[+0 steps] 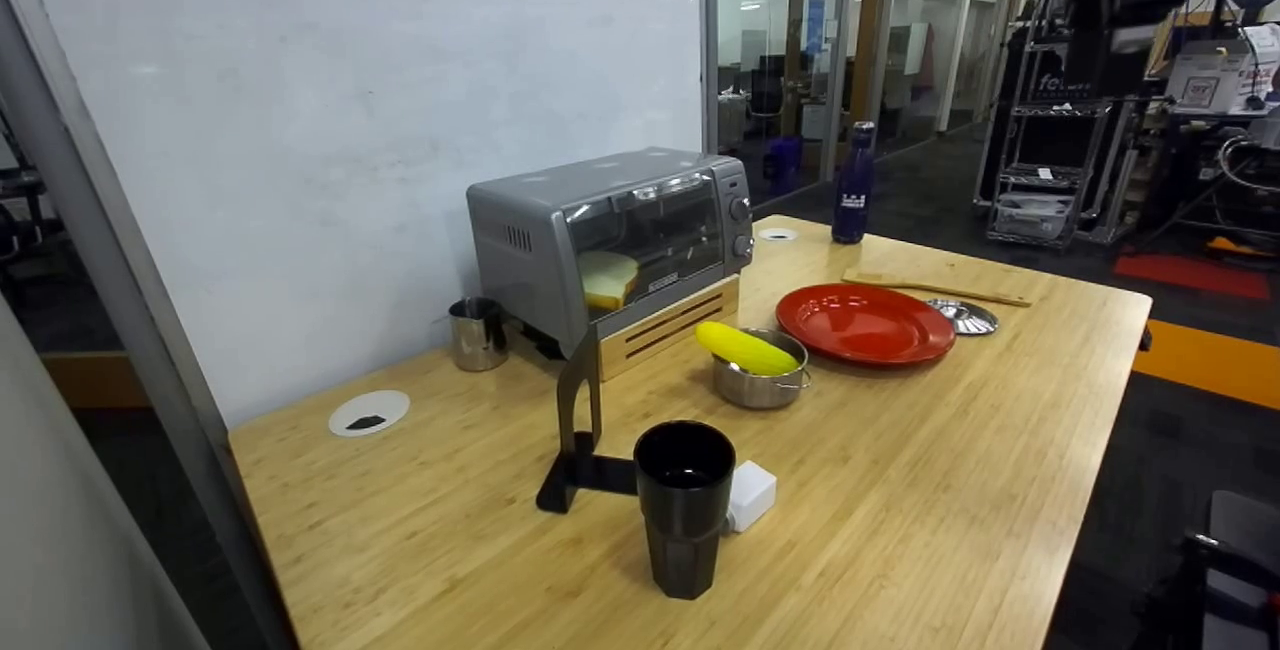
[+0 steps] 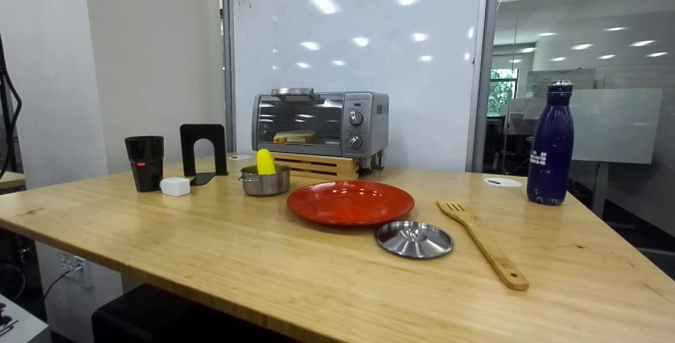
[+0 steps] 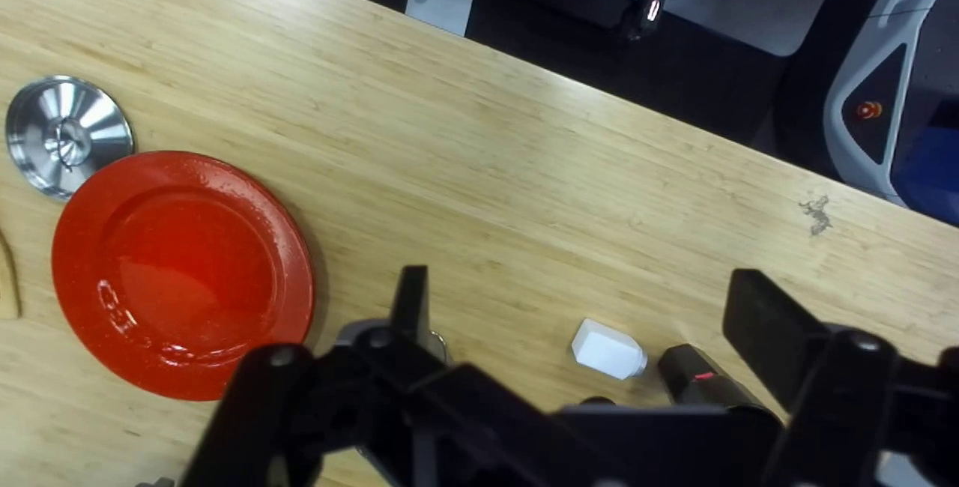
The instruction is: Move the silver lid from the right to the left side of the table
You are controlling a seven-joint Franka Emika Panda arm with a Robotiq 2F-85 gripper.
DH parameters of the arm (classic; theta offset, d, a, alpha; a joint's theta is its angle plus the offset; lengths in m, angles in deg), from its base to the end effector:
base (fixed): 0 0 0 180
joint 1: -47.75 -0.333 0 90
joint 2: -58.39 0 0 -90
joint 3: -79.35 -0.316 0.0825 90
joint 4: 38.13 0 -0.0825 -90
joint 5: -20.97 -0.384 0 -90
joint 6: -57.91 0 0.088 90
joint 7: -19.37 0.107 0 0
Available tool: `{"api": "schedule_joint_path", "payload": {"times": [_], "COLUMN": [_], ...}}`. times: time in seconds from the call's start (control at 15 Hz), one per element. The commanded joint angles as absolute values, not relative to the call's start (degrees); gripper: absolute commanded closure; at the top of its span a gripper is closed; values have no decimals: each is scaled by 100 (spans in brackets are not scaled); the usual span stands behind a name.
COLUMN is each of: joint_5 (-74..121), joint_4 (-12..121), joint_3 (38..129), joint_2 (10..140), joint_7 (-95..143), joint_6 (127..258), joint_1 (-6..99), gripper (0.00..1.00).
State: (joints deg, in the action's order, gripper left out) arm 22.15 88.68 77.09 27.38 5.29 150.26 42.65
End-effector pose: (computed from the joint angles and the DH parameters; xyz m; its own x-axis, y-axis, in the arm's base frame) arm 0.3766 0.0493 0.5774 0.9306 0.3594 -0.0686 0.3618 -0.9319 0.0248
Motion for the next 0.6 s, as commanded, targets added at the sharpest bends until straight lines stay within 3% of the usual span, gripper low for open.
{"api": "schedule_joint_path", "payload": {"times": [0.0,0.53], "joint_5": [2233,2540], "joint_4": [8856,8866], "joint_3": [7750,8186], "joint_2": [2830,2876], "joint_7": [550,161], "joint_6": [15034,15002], "joint_1": [4215,4447], "gripper": [0,0]}}
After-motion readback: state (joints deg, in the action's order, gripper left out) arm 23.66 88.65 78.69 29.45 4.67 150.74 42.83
